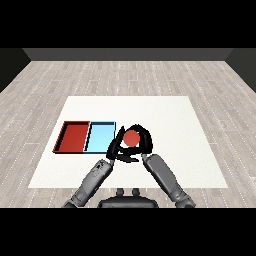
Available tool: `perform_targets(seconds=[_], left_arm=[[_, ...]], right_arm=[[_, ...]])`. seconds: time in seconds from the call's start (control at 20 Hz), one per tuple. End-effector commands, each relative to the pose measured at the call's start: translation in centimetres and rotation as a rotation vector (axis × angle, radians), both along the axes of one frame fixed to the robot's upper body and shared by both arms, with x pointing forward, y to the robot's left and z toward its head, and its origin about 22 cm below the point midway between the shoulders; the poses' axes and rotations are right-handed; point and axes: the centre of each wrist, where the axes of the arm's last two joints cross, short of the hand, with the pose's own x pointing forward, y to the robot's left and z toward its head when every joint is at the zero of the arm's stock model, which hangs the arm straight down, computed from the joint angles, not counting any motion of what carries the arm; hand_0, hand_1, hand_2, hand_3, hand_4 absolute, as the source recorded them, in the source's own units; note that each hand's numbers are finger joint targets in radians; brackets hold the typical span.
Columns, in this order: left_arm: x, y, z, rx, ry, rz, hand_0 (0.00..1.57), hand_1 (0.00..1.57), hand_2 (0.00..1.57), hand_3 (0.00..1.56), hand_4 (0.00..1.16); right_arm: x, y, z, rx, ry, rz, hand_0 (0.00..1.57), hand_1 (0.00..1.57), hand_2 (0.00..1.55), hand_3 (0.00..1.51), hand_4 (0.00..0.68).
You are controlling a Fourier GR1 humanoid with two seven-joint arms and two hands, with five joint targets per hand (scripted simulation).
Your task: Pick the red can and put it in the red box
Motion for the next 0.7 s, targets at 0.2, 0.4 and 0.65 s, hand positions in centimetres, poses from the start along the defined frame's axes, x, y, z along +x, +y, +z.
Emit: perform_targets(seconds=[0.2, 0.4, 0.65], left_arm=[[0.3, -1.0, -0.3, -0.025, 0.042, -0.014, 0.0, 0.0, 0.0, 0.0, 0.0], [1.8, -0.8, -1.1, -0.025, 0.018, -0.047, 0.0, 0.0, 0.0, 0.0, 0.0], [0.4, -2.5, -0.1, -0.043, 0.022, -0.063, 0.0, 0.0, 0.0, 0.0, 0.0]], right_arm=[[1.3, -0.6, 0.3, 0.047, 0.004, 0.028, 1.51, 1.51, 1.45, 1.42, 0.657], [-1.0, 1.4, 0.2, 0.072, 0.008, 0.043, 1.53, 1.53, 1.46, 1.42, 0.659], [-1.5, 1.5, -0.3, 0.04, 0.004, 0.039, 1.52, 1.52, 1.46, 1.4, 0.646]])
